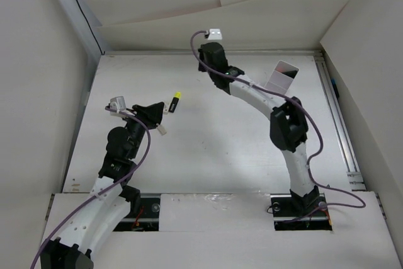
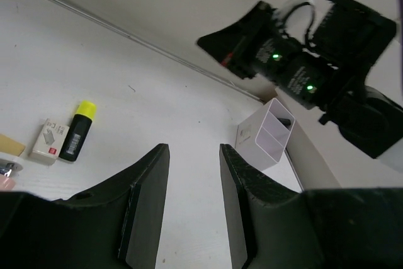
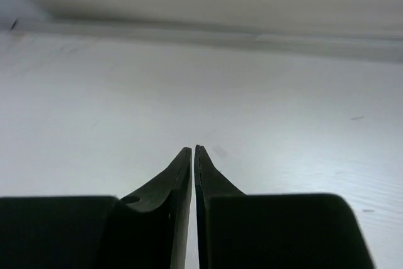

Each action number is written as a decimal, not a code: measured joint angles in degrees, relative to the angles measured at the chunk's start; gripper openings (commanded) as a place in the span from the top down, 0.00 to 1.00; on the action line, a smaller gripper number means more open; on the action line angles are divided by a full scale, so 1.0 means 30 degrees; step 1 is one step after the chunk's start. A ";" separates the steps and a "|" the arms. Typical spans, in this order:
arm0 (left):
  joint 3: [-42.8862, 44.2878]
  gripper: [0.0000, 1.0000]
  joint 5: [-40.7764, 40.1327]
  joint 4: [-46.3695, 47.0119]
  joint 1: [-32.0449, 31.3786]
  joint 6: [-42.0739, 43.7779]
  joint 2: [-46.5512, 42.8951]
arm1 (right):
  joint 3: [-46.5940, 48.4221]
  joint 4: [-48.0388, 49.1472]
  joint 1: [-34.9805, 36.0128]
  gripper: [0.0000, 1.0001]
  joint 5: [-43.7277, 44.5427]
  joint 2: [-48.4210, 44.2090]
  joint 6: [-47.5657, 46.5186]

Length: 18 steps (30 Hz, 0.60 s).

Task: Sort the stationery into containers
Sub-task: Place the pen in the storage box, then move the pen to the center of the board.

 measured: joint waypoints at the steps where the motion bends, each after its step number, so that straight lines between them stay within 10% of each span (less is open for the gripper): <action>1: 0.0000 0.66 -0.0022 -0.0022 0.0000 0.0000 -0.0058 | 0.1217 -0.1027 0.0393 0.64 -0.0539 0.0962 0.0466; 6: 0.0000 0.66 -0.0080 -0.0044 0.0000 0.0000 -0.0386 | 0.6477 -0.5574 0.1909 0.23 -0.2455 0.5617 0.2215; 18: 0.0000 0.66 0.0000 -0.0044 0.0000 0.0000 -0.0306 | 0.9959 -0.9326 0.2674 0.13 -0.3701 0.9202 0.3657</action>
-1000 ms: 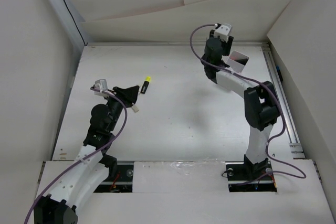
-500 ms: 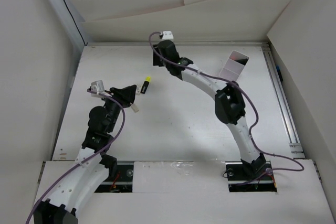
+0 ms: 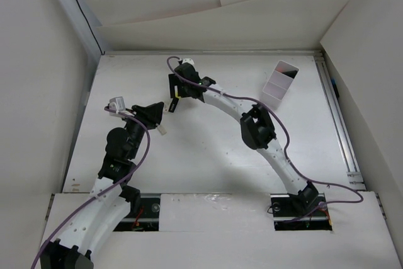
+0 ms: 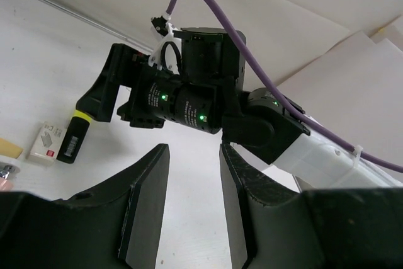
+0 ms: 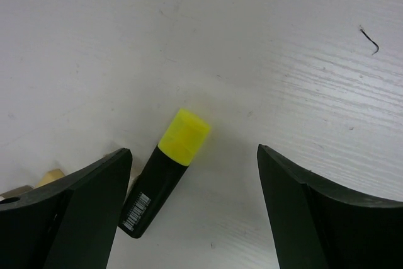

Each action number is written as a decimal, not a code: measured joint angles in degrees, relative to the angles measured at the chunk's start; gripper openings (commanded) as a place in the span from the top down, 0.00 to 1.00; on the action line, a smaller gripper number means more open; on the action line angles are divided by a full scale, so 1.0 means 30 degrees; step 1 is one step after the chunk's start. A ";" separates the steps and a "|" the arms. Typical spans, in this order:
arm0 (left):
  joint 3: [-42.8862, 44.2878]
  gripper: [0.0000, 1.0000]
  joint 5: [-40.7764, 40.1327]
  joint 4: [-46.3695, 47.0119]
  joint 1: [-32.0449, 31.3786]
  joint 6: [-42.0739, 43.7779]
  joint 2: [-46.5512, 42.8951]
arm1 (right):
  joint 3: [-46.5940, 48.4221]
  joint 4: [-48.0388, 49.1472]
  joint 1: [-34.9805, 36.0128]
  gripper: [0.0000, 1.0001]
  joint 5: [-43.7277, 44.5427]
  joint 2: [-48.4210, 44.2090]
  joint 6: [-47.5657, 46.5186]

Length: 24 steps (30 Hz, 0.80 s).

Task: Sort the stationery into containers
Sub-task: Move the pen to the center of the board.

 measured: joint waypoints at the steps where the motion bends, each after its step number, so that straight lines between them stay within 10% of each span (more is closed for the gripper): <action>1: 0.0000 0.66 0.0000 0.0000 0.0000 0.0000 -0.0007 | 0.0255 -0.0095 0.0007 0.15 -0.0029 0.0138 0.0109; 10: 0.0000 0.66 0.0015 0.0000 0.0000 0.0000 -0.0022 | 0.0838 -0.0444 0.0117 0.48 -0.0066 0.0940 0.0576; 24: 0.0000 0.66 0.0131 0.0000 0.0000 0.0000 -0.0073 | 0.1246 -0.0911 0.0510 0.67 0.0044 0.1166 0.0765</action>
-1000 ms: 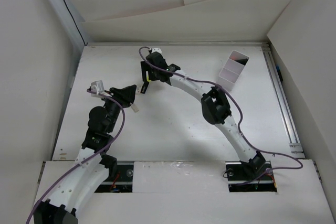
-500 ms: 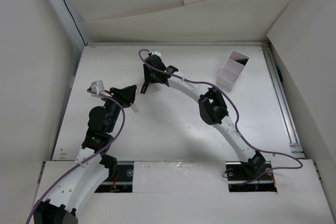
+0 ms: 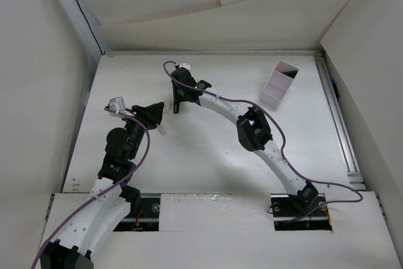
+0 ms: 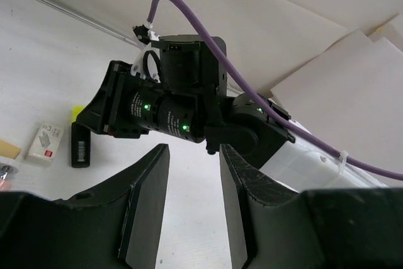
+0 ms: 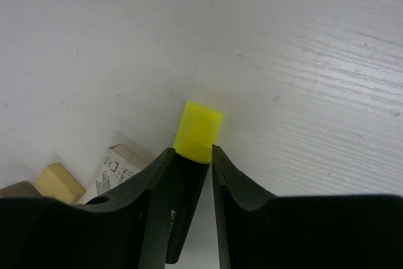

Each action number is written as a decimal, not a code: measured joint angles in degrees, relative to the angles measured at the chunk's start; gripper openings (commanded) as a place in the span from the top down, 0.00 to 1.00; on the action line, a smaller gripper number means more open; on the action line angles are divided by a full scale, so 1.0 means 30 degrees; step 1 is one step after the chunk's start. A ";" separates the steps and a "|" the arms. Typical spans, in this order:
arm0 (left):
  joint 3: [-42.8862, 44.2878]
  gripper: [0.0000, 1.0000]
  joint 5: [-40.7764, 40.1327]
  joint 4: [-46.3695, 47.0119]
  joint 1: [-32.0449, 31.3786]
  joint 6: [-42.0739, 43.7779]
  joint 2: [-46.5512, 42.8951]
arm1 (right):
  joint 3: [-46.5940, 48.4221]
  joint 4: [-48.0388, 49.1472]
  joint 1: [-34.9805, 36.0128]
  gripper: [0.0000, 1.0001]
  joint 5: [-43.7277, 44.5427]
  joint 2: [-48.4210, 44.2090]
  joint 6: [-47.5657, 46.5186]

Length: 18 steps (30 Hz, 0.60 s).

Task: Sort the stationery into containers
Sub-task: Move the pen to the center of the board.

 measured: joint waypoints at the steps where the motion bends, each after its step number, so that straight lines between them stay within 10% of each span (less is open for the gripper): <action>1: 0.0000 0.66 0.0007 0.0000 0.0000 0.0000 0.0000 | -0.0029 0.0022 0.0029 0.67 0.0080 0.0000 0.0007; 14: 0.0000 0.66 0.0015 0.0000 0.0000 0.0000 0.0000 | -1.1803 0.2433 0.0073 0.79 0.2441 -0.7096 -0.0233; 18: 0.0000 0.66 0.0073 0.0000 0.0000 0.0000 0.0000 | -1.5504 0.2783 -0.0270 0.61 0.2521 -0.9602 -0.0350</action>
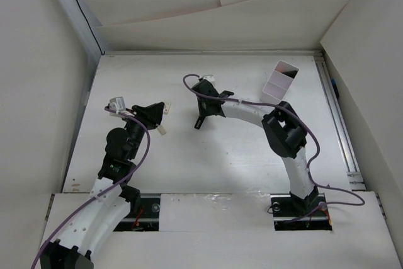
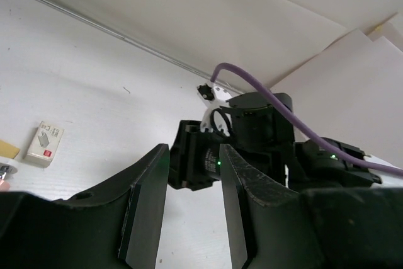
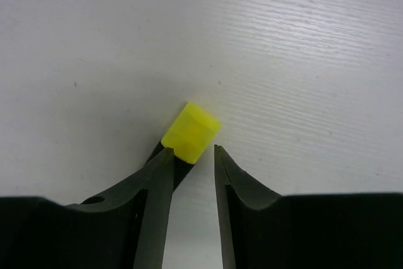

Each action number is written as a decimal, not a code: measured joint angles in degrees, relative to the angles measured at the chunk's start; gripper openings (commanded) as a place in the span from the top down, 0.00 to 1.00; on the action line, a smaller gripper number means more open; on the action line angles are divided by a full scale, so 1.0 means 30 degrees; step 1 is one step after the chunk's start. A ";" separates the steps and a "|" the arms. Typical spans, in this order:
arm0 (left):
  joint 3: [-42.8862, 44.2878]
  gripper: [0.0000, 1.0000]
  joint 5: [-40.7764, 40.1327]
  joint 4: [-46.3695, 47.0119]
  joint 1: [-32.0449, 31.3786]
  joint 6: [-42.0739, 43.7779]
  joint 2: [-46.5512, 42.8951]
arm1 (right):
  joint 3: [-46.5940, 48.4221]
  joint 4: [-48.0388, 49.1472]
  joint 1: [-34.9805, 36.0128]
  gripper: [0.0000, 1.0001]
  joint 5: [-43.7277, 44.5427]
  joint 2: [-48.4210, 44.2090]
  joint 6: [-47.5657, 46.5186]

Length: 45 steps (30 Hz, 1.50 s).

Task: Sort the stationery into containers
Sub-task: Move the pen to the center of the board, then pick up the pen from the center of the board.

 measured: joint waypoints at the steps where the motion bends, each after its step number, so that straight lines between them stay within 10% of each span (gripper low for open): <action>1: 0.0000 0.66 0.0000 0.0000 0.0000 0.0000 0.0000 | -0.0510 -0.0124 -0.0168 0.53 -0.0182 -0.0444 -0.0080; 21: 0.0000 0.66 0.0146 0.0007 0.0000 -0.0015 0.0095 | -0.0940 -0.0066 -0.1180 0.32 -0.2681 -0.1078 0.1603; 42: 0.0000 0.66 0.0313 0.0015 0.0000 -0.0015 0.0153 | 0.1661 -0.0794 -0.1107 0.55 -0.1450 0.1464 0.1778; 45: 0.0000 0.66 0.0328 0.0015 0.0000 -0.0015 0.0153 | 0.1756 -0.1064 -0.0991 0.71 -0.1122 0.1501 0.1494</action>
